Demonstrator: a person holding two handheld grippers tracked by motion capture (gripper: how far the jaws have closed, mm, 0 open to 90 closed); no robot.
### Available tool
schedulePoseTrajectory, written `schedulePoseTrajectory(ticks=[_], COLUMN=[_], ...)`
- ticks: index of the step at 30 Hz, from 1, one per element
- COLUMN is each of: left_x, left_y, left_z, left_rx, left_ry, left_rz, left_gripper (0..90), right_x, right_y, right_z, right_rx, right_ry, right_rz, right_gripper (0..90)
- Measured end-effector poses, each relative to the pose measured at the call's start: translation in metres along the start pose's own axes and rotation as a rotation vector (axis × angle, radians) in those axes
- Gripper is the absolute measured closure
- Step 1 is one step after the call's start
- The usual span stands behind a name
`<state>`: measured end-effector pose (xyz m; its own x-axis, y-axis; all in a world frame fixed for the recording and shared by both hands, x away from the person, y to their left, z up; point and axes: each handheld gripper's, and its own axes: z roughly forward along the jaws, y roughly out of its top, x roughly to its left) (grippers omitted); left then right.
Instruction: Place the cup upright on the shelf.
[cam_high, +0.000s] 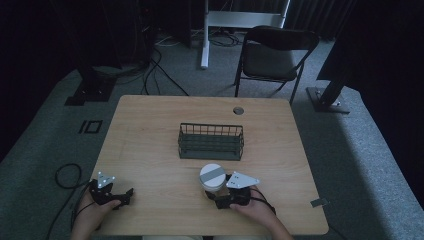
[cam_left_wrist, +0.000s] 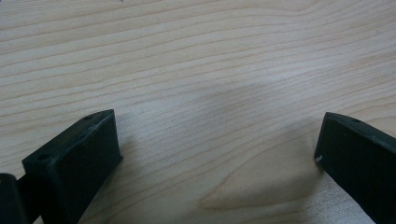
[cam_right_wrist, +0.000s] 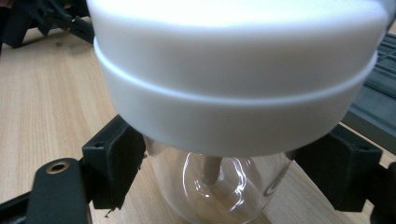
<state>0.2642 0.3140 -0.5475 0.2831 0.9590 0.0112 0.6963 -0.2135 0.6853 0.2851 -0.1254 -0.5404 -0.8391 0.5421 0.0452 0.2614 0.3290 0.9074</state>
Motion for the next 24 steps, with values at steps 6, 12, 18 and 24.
schedulePoseTrajectory(ticks=[6,12,18,24], left_x=[0.000,0.000,0.000,0.000], left_y=[0.000,0.000,0.000,0.000], left_z=[0.000,0.000,0.000,0.000], left_rx=[0.000,0.000,0.000,0.000], left_ry=[0.000,0.000,0.000,0.000], left_rz=[0.000,0.000,0.000,0.000], left_gripper=[0.2,0.2,0.3,0.3], right_x=[-0.003,-0.006,-0.011,-0.018], right_y=[0.001,0.010,0.024,0.042], right_z=[-0.003,-0.010,-0.018,-0.024], right_rx=[-0.012,-0.040,-0.073,-0.100], right_ry=[-0.003,-0.021,-0.039,-0.089], right_rz=[-0.013,-0.004,-0.005,0.003], right_gripper=[18.8,18.8,18.7,18.7])
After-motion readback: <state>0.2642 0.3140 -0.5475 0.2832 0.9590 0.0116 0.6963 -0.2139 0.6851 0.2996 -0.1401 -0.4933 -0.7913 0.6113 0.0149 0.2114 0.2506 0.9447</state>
